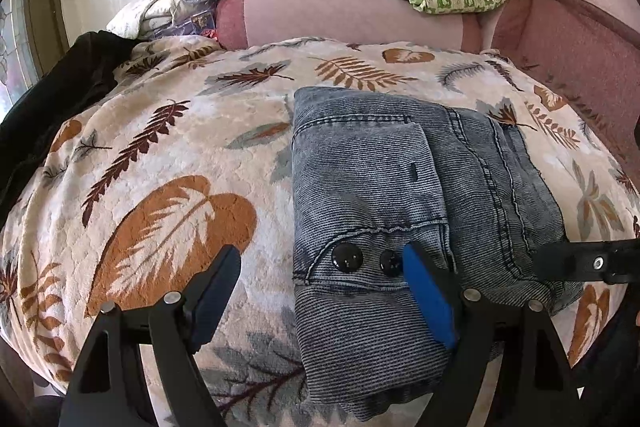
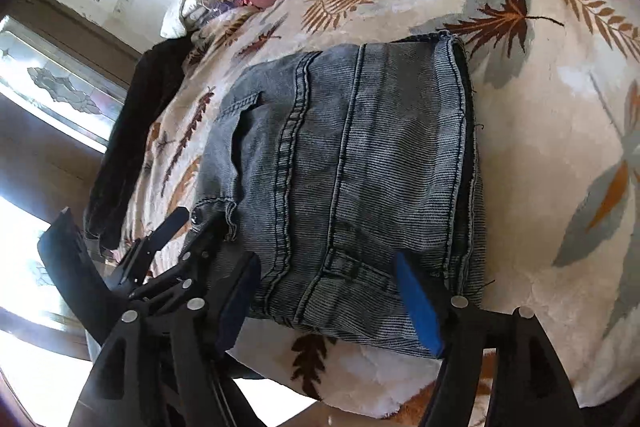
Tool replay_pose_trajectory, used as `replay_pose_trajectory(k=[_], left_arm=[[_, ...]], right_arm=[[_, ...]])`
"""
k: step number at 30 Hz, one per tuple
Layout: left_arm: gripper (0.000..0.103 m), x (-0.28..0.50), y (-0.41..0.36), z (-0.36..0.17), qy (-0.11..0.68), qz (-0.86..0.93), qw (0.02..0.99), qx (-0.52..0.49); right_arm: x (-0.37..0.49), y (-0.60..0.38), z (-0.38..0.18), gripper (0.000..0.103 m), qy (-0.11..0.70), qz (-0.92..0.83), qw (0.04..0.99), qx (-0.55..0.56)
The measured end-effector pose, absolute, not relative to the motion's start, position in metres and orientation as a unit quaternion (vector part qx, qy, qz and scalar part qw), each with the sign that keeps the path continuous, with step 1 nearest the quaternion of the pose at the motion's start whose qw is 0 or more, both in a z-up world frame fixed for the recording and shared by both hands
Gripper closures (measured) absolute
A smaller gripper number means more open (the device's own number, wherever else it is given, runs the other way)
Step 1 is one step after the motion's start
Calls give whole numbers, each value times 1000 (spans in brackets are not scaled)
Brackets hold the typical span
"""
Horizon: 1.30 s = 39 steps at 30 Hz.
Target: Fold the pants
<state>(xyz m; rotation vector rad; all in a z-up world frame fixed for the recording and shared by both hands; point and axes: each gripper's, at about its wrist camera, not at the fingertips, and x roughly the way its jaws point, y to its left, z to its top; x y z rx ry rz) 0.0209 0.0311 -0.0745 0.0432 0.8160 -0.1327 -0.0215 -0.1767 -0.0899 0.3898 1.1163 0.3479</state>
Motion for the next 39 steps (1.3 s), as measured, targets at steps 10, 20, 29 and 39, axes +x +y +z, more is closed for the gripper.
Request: replay_pose_trajectory(k=[10,20,29,39], left_arm=[[20,21,32,-73,398,-64,915,16],[20,22,34,-74,399,-69,914,10],[20,17,64,-55,372,-102,918,-94],[20,34,95,-75,437,-132,860,-229]], right_arm=[[-12,-175,-80,30,546,163,804,172],[85,-180,-23,28,490,163,836,188],[103,-176,-60,27,566,111,808,124],[179,-27,-13,22,580,175,794,-49]])
